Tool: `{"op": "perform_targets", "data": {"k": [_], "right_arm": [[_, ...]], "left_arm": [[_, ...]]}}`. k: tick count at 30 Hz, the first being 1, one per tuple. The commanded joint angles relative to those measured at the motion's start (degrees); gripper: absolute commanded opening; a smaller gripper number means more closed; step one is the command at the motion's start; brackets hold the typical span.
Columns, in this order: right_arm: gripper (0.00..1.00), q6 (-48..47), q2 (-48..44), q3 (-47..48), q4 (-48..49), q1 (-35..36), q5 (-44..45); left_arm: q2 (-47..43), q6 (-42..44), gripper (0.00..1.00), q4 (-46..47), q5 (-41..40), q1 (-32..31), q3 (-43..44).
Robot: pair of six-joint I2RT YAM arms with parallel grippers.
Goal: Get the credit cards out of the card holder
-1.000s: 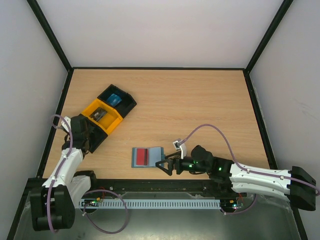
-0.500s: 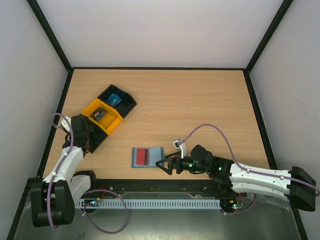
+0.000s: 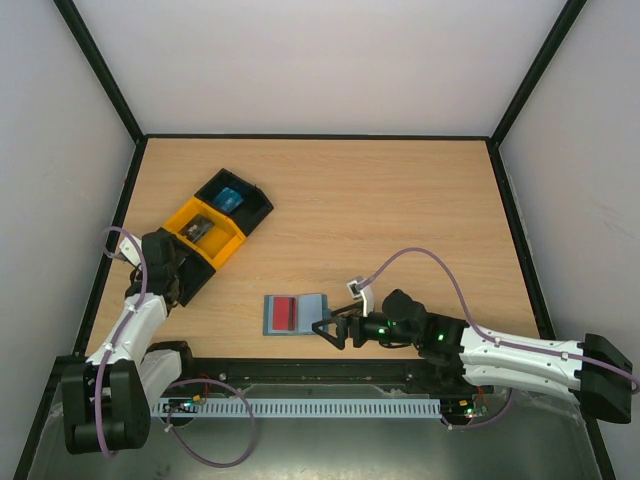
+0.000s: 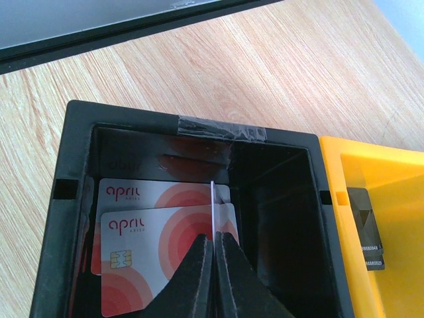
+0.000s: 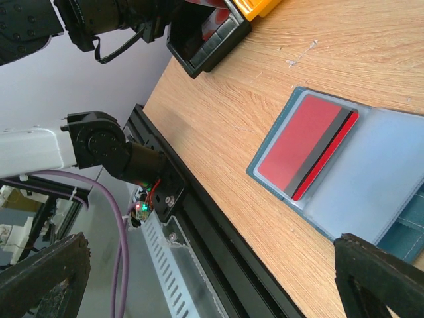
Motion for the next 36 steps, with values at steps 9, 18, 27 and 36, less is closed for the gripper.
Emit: {"op": "perform_targets", "data": {"k": [9, 18, 27, 36], "right_arm": [[0.98, -0.5, -1.6, 1.0, -1.0, -0.5, 0.8], [0.98, 0.1, -1.9, 0.9, -1.3, -0.6, 1.0], [0.98, 1.6, -3.0, 1.0, -3.1, -0.6, 3.2], [0.98, 5.1, -6.5, 1.0, -7.9, -0.6, 11.0]], "left_arm": [[1.1, -1.9, 0.08, -1.8, -3.9, 0.5, 0.1], [1.2, -4.5, 0.21, -5.8, -6.8, 0.5, 2.3], [-0.7, -5.4, 0.54, -10.3, -5.8, 0.6, 5.3], [-4.4, -2.6, 1.00, -18.0, 0.2, 0.6, 10.7]]}}
